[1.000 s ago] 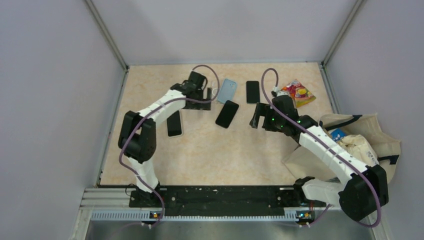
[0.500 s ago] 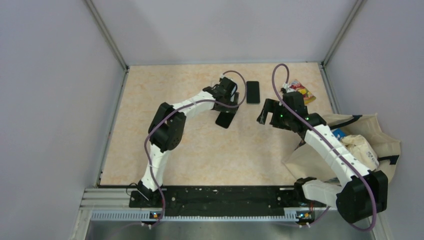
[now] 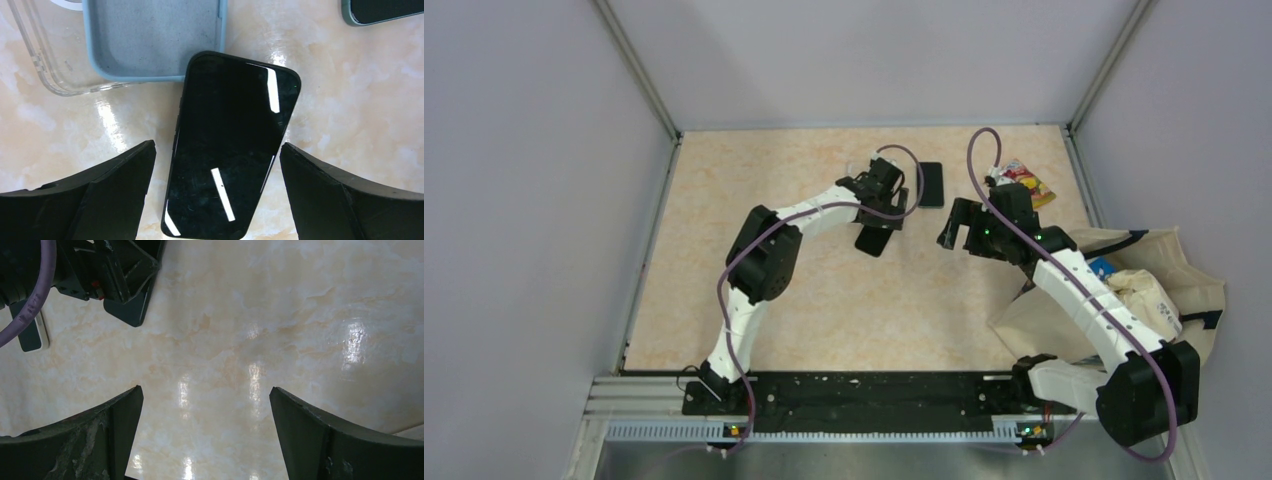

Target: Put the phone into the phone case

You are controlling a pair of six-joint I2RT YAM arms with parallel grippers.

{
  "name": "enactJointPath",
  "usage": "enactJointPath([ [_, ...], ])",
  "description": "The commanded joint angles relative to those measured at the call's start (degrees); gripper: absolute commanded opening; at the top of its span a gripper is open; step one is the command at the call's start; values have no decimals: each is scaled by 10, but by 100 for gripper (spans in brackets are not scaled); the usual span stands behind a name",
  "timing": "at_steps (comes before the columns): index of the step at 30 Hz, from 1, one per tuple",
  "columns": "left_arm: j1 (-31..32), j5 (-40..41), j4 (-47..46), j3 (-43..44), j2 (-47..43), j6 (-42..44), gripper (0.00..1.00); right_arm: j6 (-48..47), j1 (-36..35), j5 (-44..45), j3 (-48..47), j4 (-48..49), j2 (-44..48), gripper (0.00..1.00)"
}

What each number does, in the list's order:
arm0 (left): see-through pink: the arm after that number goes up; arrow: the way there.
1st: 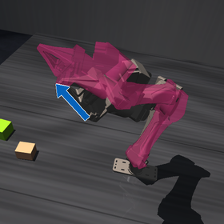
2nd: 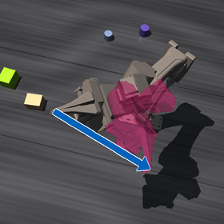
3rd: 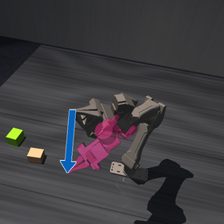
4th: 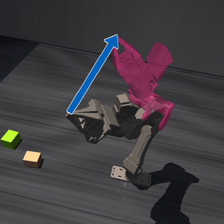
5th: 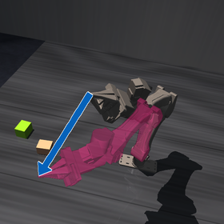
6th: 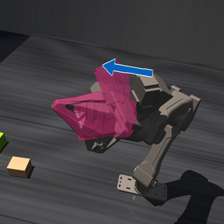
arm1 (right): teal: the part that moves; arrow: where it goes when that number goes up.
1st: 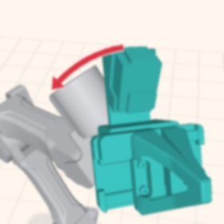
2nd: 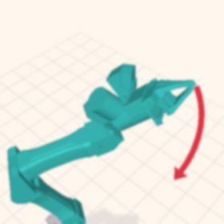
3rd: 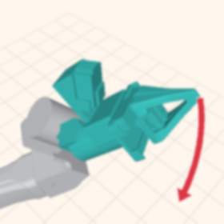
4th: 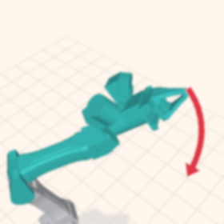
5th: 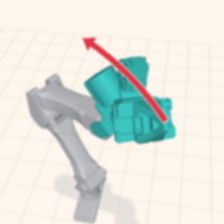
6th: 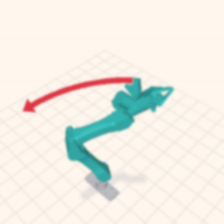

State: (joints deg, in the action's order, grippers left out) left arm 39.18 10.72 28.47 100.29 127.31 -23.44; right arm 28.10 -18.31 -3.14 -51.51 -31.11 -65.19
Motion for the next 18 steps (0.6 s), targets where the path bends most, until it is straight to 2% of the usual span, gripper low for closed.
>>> enactJointPath([
  [1, 9, -8, -26, 11, 1, 9, 99, -8, 5, -4, -7, 6, 13, 97],
  [15, 20, 22, -7, -8, 20, 29, 98, -6, 6, -4, 3, 6, 24, 97],
  [18, 20, 25, -12, -30, 3, 22, 86, -6, 5, -3, 0, 11, 17, 97],
])
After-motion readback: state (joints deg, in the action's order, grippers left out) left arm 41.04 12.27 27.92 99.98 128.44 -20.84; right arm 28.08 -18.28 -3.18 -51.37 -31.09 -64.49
